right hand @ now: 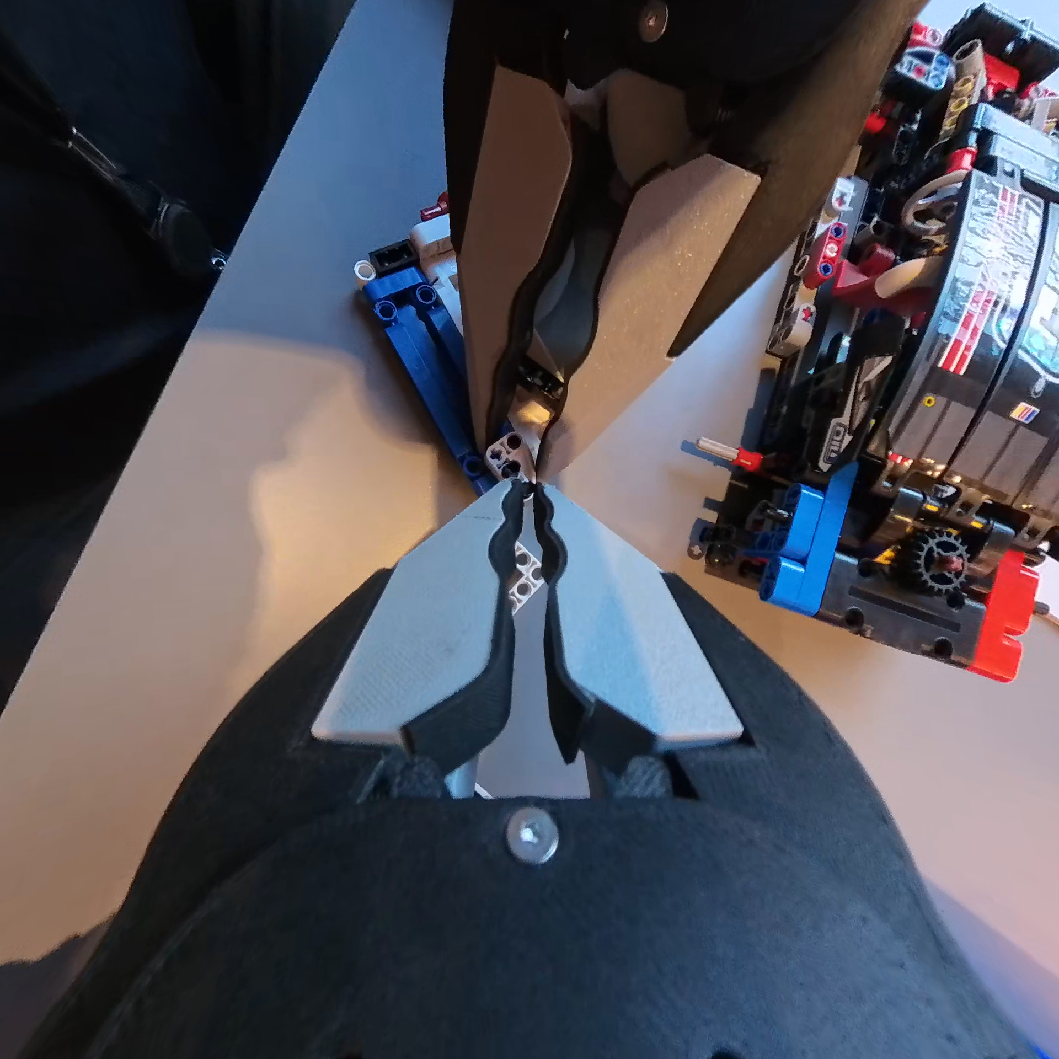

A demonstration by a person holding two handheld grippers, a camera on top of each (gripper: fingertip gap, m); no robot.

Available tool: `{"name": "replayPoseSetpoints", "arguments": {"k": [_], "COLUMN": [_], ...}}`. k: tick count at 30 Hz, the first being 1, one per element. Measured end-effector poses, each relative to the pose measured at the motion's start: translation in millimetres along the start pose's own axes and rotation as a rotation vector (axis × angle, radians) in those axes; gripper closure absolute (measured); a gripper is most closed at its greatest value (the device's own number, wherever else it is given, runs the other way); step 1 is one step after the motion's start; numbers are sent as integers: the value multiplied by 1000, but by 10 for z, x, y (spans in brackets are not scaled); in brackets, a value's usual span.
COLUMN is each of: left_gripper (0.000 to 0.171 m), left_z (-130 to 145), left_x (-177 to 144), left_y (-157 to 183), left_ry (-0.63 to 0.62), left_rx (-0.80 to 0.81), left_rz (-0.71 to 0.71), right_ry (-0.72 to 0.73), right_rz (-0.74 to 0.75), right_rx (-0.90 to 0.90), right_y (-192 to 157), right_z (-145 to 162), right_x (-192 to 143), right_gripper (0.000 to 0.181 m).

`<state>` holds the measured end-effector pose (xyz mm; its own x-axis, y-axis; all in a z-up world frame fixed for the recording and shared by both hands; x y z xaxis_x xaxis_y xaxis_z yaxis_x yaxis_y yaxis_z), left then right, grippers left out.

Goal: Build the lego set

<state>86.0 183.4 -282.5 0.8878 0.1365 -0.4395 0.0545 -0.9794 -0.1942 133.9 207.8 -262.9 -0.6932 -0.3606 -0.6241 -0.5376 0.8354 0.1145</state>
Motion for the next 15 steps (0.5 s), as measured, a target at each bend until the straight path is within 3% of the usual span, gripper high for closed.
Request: {"name": "replayPoseSetpoints", "arguments": {"k": [15], "left_gripper": [156], "left_z": [8], "left_x": [0], "left_y": [3], "left_ry": [-9], "left_rx": [-14], "left_rz": [14], "right_ry": [-5], "right_rz": [-36], "right_rx": [50], "right_y": [14], "right_z": [3], "right_x": [25], "right_gripper": [181]}}
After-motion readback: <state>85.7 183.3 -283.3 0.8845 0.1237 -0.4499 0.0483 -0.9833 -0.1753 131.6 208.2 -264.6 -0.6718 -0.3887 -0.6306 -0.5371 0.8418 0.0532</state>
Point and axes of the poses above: each gripper's, where its closed fingertips meet, x out along the fingers, z out of its underside, y = z × x across the jaws, the point moved 4 cm from there along -x, back along the fingers, and after that the axes turned 15 degrees about y, right-handed, at the moved point
